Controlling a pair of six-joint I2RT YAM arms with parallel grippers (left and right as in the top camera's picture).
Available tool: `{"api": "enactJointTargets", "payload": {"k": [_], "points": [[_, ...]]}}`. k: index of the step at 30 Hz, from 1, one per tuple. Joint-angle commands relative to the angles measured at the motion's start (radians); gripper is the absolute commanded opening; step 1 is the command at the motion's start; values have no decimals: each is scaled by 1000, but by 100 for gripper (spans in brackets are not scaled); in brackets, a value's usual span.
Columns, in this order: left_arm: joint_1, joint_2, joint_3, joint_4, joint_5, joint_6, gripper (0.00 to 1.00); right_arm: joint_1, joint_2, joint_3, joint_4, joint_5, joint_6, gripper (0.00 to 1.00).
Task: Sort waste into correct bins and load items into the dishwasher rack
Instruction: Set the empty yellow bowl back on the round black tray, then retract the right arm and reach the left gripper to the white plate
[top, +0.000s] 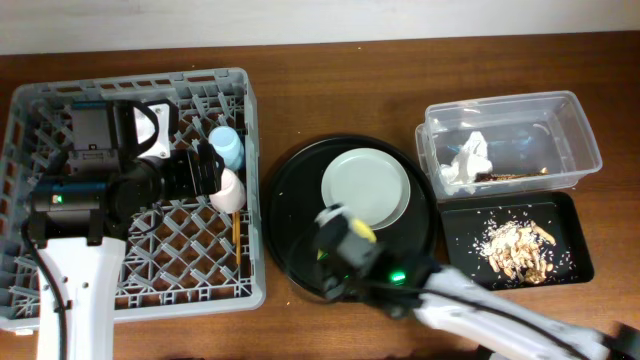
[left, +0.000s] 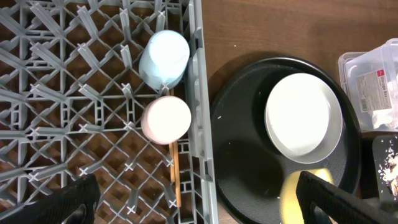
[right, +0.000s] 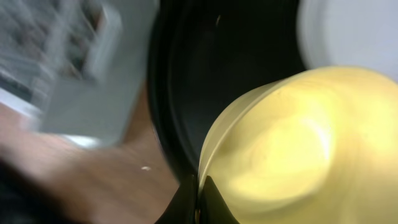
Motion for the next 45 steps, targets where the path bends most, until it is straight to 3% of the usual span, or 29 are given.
{"api": "enactJointTargets", "payload": {"k": [1, 2, 5, 7, 12, 13, 15, 17, 18, 23, 27, 29, 31, 39, 43, 45], "points": [[2, 2, 9, -1, 14, -5, 100, 61, 106, 4, 33, 166, -35, 7], [2, 2, 9, -1, 14, -5, 99, 61, 126, 4, 43, 161, -35, 9], [2, 2, 9, -1, 14, -5, 99, 59, 124, 9, 39, 159, -47, 30], [2, 2, 9, -1, 14, -5, 99, 58, 90, 43, -2, 160, -84, 56], [2, 2, 9, -1, 14, -5, 99, -26, -44, 206, -226, 213, -87, 66], [2, 2, 9, -1, 14, -5, 99, -62, -69, 233, -261, 221, -87, 73], [2, 2, 9, -1, 14, -5, 100, -209, -135, 286, -336, 224, -95, 88], [2, 2, 9, -1, 14, -5, 99, -307, -167, 295, -379, 212, -102, 92], [2, 2, 9, 2, 14, -5, 99, -428, -200, 296, -443, 193, -103, 94], [2, 2, 9, 73, 33, -6, 99, -768, -263, 296, -545, 180, -151, 99], [-11, 8, 6, 143, 295, -5, 99, -1025, -289, 296, -555, 96, -173, 99], [-80, 25, 5, 185, 357, -6, 99, -1173, -283, 296, -555, 75, -172, 99], [-195, 57, 5, 223, 311, -9, 99, -1276, -272, 296, -555, 75, -172, 99], [-625, 258, 5, 417, 11, -26, 99, -1388, -208, 296, -555, 79, -169, 99], [-709, 328, 5, 494, -1, -29, 99, -1388, -168, 296, -555, 79, -169, 99], [-744, 367, 5, 529, -2, -28, 89, -1388, -146, 296, -555, 79, -169, 99]]}}
